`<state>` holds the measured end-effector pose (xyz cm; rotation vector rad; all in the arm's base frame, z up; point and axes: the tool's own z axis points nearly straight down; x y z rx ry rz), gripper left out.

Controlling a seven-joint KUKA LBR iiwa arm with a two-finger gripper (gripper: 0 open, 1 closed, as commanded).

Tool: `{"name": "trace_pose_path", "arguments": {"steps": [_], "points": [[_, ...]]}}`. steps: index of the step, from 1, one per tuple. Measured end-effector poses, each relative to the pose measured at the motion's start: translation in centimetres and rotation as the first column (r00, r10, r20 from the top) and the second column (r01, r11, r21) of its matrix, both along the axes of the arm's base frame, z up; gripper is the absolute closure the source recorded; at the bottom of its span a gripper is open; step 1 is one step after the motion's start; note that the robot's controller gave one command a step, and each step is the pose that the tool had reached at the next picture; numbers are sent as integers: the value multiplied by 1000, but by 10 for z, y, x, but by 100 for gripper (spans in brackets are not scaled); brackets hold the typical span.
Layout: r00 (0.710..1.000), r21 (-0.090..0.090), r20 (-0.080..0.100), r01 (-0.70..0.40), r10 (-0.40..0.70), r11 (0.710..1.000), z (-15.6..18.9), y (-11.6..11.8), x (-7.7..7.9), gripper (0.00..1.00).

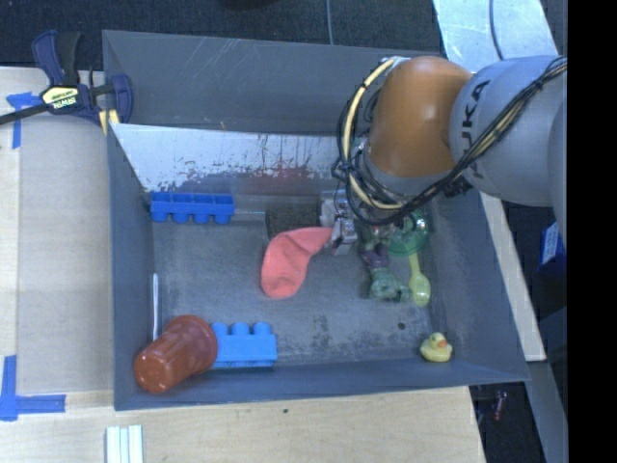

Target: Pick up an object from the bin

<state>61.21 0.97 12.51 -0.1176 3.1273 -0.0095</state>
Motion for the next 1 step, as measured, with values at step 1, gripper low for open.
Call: {"name": "trace_pose_path", "arguments": {"steps": [1], "points": [[998, 2, 4, 69, -69, 998, 92, -1, 11, 100]]}}
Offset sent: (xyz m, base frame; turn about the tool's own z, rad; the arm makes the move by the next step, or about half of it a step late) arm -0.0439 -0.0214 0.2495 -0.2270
